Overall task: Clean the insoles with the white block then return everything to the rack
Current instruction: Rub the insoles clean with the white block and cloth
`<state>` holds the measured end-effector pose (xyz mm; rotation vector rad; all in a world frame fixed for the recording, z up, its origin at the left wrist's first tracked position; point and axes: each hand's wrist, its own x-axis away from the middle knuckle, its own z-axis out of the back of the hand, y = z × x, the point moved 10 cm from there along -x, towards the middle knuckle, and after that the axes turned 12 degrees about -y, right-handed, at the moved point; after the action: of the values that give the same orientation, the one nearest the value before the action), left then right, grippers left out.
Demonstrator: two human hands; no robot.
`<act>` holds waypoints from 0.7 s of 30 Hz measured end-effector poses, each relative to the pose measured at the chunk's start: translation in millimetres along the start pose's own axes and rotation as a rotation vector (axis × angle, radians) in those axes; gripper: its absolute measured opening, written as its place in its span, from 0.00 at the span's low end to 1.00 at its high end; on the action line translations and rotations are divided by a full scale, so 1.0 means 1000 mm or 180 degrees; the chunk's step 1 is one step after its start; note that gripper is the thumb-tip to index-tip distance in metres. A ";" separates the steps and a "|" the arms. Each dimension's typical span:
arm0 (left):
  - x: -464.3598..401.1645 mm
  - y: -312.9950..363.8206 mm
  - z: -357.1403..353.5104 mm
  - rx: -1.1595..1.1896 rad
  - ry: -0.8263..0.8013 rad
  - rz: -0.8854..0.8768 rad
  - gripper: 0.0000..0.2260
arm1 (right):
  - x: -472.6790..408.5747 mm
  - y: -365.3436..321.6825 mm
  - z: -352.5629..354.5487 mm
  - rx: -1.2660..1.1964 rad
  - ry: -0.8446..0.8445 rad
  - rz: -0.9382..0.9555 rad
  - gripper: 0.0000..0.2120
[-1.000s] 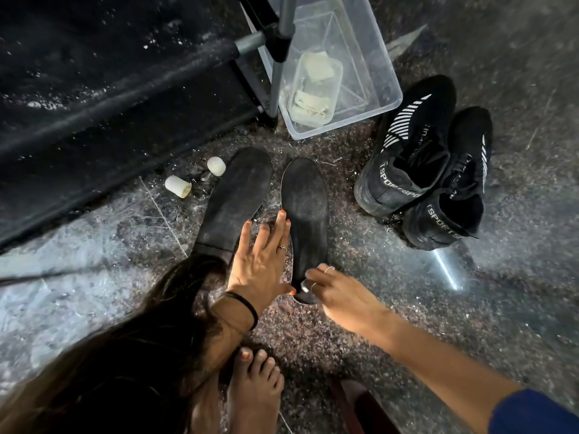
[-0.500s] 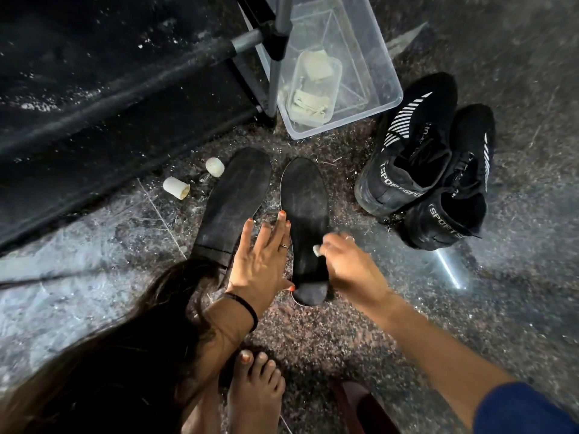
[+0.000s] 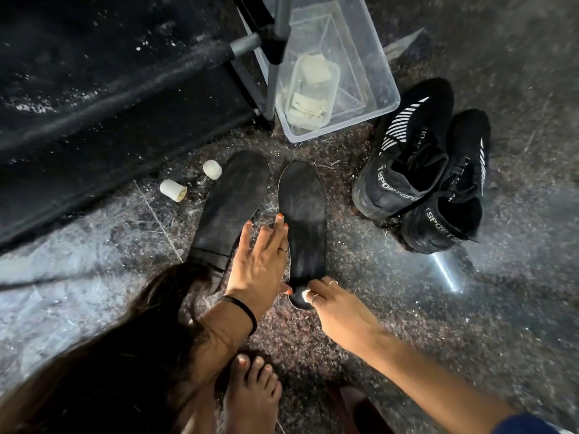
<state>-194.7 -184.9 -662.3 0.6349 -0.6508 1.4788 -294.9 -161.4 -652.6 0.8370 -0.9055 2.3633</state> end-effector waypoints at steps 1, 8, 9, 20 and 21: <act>0.000 0.000 0.000 -0.0003 -0.0006 0.0010 0.45 | 0.000 -0.004 0.004 0.0077 -0.0052 0.0120 0.20; -0.001 0.000 -0.002 0.0163 -0.0061 0.0053 0.46 | -0.028 0.046 0.053 -0.0036 0.0345 -0.0275 0.07; -0.001 0.000 -0.001 0.0178 -0.0051 0.0058 0.46 | -0.036 0.048 0.057 0.0067 0.0290 -0.0277 0.11; 0.001 0.000 0.000 0.0130 -0.0068 -0.0001 0.46 | -0.084 0.069 0.150 -0.0173 0.1186 -0.0936 0.13; 0.001 0.001 0.000 0.0140 -0.0074 -0.0010 0.46 | -0.082 0.070 0.148 -0.0252 0.1258 -0.1042 0.13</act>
<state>-195.2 -184.7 -661.5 0.6874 -0.6366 1.4881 -225.2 -331.2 -649.9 0.4236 -0.6381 2.0860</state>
